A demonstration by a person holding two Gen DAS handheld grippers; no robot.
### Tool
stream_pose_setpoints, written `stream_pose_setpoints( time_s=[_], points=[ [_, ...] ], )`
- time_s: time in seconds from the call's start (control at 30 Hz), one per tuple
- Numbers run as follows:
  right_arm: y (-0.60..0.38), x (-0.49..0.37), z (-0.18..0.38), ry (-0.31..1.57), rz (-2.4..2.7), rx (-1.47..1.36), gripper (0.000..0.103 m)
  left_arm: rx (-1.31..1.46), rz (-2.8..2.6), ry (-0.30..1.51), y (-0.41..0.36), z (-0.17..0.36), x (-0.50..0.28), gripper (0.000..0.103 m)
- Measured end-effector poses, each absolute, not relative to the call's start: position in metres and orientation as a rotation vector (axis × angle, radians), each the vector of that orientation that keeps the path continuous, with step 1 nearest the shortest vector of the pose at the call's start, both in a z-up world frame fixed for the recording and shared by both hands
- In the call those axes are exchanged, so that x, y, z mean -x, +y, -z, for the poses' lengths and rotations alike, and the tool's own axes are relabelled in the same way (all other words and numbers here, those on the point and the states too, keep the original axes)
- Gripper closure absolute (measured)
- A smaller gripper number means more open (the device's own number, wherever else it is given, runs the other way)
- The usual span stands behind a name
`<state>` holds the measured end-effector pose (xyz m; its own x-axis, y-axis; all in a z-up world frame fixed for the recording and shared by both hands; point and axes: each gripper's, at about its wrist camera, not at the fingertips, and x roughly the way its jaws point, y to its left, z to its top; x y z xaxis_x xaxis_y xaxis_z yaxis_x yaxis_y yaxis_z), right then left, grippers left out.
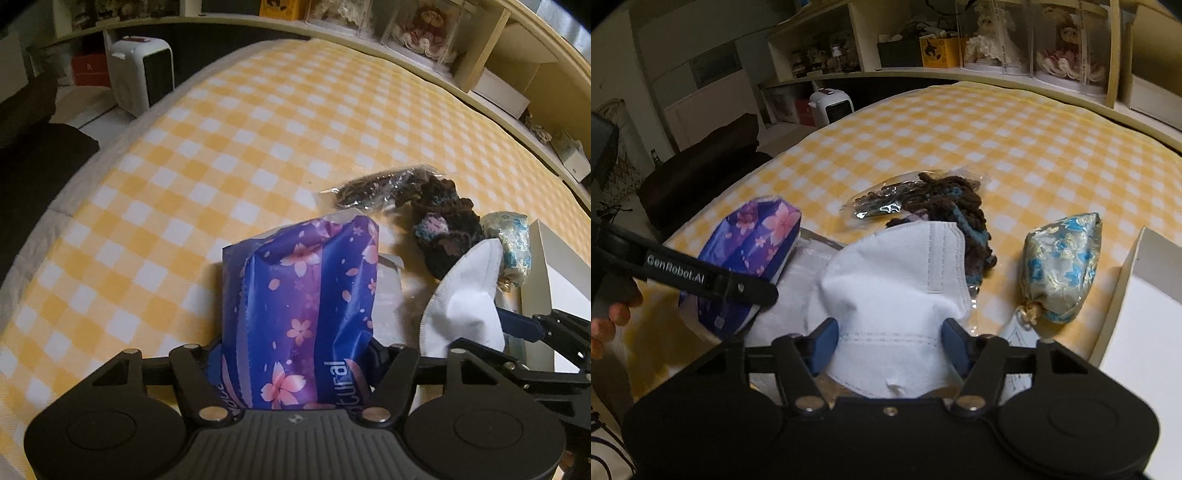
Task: Organize soft objects
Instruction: 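Lift the tissue pack with left tool while right tool carries the mask toward the box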
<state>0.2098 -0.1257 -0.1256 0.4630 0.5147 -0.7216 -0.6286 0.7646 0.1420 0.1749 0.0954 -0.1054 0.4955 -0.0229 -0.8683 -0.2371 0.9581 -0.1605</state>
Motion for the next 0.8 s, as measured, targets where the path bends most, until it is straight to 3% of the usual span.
stream_pose_setpoints(
  time_s=[0.1, 0.2, 0.23, 0.27, 0.8],
  points=[
    [-0.125, -0.207, 0.123, 0.819, -0.695, 0.154, 0.053, 0.262, -0.148, 1.029, 0.096, 0.103, -0.172, 0.035],
    [-0.13, -0.205, 0.115, 0.809, -0.685, 0.117, 0.076, 0.244, -0.153, 0.99, 0.095, 0.098, -0.168, 0.035],
    [-0.132, -0.204, 0.112, 0.804, -0.674, 0.111, 0.088, 0.233, -0.155, 0.973, 0.094, 0.096, -0.166, 0.035],
    [-0.134, -0.204, 0.109, 0.798, -0.663, 0.101, 0.09, 0.222, -0.156, 0.959, 0.094, 0.094, -0.164, 0.035],
    [-0.162, -0.175, 0.053, 0.667, -0.63, -0.08, 0.094, 0.135, -0.154, 0.756, 0.08, 0.055, -0.139, 0.035]
  ],
)
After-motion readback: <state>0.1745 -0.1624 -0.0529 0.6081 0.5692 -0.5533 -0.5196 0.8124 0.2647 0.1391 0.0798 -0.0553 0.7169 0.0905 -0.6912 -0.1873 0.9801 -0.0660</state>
